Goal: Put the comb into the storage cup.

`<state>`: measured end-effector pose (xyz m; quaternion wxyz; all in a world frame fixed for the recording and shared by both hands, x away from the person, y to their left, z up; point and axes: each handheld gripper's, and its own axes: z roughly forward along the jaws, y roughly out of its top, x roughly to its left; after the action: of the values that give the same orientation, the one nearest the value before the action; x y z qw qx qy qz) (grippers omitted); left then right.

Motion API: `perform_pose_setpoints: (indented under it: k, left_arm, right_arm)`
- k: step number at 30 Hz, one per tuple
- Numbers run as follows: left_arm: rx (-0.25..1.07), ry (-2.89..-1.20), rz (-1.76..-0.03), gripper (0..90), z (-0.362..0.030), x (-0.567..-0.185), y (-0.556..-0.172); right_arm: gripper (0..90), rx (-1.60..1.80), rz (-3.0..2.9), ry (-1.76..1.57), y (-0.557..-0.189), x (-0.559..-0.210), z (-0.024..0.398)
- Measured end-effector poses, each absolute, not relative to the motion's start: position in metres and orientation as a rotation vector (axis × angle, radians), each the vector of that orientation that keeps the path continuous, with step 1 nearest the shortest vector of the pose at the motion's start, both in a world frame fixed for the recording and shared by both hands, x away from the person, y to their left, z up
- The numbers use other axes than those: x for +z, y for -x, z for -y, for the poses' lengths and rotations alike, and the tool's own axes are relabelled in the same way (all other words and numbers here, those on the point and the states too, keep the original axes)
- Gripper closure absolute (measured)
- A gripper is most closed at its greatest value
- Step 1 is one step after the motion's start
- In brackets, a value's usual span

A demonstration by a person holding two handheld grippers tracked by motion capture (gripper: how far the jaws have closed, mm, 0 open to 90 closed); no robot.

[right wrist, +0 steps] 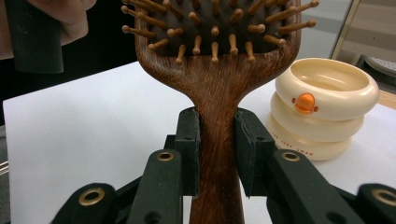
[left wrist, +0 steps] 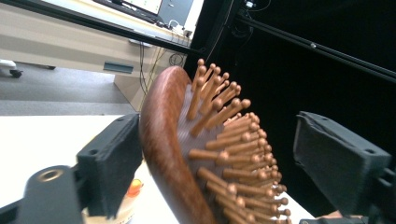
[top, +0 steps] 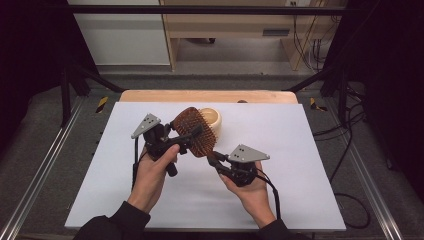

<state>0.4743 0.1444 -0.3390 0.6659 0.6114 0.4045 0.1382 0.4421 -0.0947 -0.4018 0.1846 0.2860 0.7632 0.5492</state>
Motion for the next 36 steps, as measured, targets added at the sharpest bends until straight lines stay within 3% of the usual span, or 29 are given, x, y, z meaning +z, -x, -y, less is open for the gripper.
perform_pose_setpoints:
  k: [11,36]
  left_arm:
    - [0.290,-1.366,-0.936,32.2,-0.1471,-0.3373,-0.4746]
    - [0.220,-1.337,-0.983,46.3,-0.1459,-0.3370,-0.4730]
  right_arm:
    - [72.9,1.551,-2.150,-0.786,-0.4404,-0.4016,0.0919]
    - [72.8,1.585,-2.157,-0.793,-0.4407,-0.4055,0.0885]
